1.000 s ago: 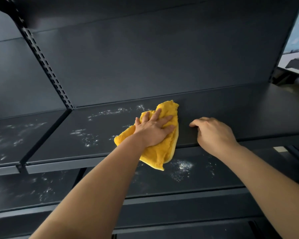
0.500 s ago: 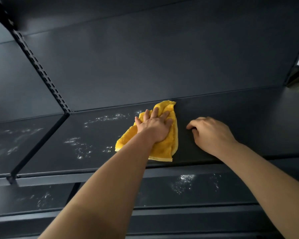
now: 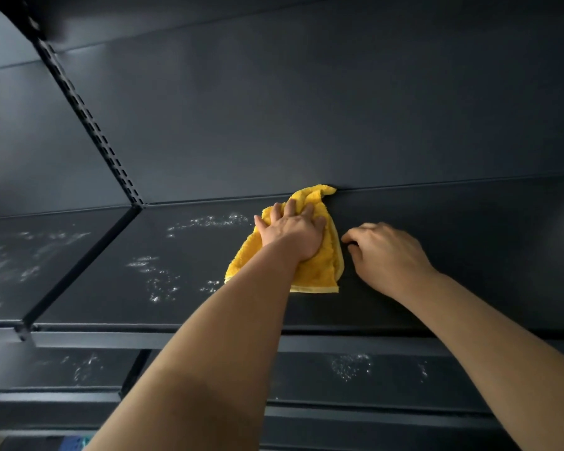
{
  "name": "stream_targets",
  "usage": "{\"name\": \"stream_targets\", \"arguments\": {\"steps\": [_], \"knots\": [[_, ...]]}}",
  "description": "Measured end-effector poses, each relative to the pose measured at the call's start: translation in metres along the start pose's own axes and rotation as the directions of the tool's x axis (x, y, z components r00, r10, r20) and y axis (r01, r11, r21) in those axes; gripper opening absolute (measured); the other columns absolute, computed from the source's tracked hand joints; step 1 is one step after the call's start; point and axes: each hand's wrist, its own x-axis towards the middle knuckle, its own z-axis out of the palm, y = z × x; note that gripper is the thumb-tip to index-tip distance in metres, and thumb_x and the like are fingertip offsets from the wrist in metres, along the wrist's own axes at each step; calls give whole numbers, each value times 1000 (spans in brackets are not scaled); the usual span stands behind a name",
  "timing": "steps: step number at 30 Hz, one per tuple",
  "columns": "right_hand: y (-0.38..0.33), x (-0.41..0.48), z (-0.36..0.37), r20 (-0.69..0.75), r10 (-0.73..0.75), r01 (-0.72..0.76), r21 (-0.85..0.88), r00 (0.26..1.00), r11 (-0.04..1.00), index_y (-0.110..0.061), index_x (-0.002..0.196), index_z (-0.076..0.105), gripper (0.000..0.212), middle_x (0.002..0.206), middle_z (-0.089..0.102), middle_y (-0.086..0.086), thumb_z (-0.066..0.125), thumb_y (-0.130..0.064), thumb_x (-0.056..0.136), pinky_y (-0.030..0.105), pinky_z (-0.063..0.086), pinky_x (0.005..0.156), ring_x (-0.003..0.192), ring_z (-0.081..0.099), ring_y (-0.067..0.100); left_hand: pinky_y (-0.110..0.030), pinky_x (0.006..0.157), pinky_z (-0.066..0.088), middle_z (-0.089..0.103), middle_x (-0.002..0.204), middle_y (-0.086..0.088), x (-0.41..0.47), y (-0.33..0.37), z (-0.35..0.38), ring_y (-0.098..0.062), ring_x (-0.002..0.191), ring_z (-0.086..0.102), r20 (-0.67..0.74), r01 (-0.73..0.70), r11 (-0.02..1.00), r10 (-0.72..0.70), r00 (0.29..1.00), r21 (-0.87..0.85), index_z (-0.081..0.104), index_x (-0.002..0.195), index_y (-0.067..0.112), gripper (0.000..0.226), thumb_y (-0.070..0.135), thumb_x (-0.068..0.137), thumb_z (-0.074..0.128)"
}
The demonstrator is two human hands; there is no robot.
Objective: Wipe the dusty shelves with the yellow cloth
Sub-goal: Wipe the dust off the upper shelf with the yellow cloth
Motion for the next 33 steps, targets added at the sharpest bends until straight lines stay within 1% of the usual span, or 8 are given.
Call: {"name": "stream_targets", "arguments": {"steps": [11,13,16,18,20,23,26,33], "knots": [[-32,10,0,-13,133,-133,19,991,991,-30,125,58,30,123,60,-5,45,-26,99,34,48,78,112,56,18,-63,114,0,-2,163,0,9,-53,-15,-33,148,-3,101,82,995,-75,992,-64,11,152,39,59,60,97,16],[-47,19,2,-27,122,-119,89,992,989,-27,125,58,30,123,60,-3,45,-25,99,35,51,81,113,56,19,-56,114,23,21,159,-5,12,-66,-27,-36,144,23,117,56,973,-30,993,-224,21,150,40,53,51,99,26],[-78,42,13,3,73,-72,191,997,979,-20,125,57,32,125,60,3,40,-28,100,40,50,89,113,56,24,-37,92,48,58,130,-6,3,-107,-43,-33,118,55,-117,40,924,-90,989,-380,50,135,31,40,27,97,40],[-105,61,24,149,83,-111,191,985,975,-16,139,42,48,141,48,9,35,-42,100,44,41,103,130,43,30,-39,85,44,58,126,-7,-11,-142,-48,-33,117,52,-203,92,960,-149,968,-264,56,123,23,36,16,93,39],[-133,79,33,303,133,-178,126,944,976,-16,154,11,78,159,17,16,28,-63,94,49,19,116,147,12,37,-44,95,41,48,140,-4,-23,-179,-49,-30,129,41,-185,187,958,-229,956,-218,51,130,22,42,13,91,42],[-168,99,45,362,217,-242,26,907,970,-14,153,-16,105,159,-13,22,25,-81,82,54,-1,117,146,-13,42,-45,98,38,44,142,-7,-36,-228,-50,-31,133,34,-112,326,927,-350,930,-187,48,134,14,45,7,89,43],[-186,110,62,279,266,-274,-10,923,962,-8,153,-11,106,160,-6,22,28,-79,84,52,-1,118,148,-4,39,-42,93,39,48,135,-13,-48,-260,-51,-34,129,35,-112,364,921,-380,918,-138,50,126,6,36,6,91,42],[-204,132,67,207,171,-192,88,963,977,-17,155,13,58,158,26,7,12,-44,103,42,28,112,138,34,33,-41,95,41,47,129,-16,-61,-293,-60,-35,119,46,-162,394,904,-419,893,-162,51,130,5,41,5,90,40]]}}
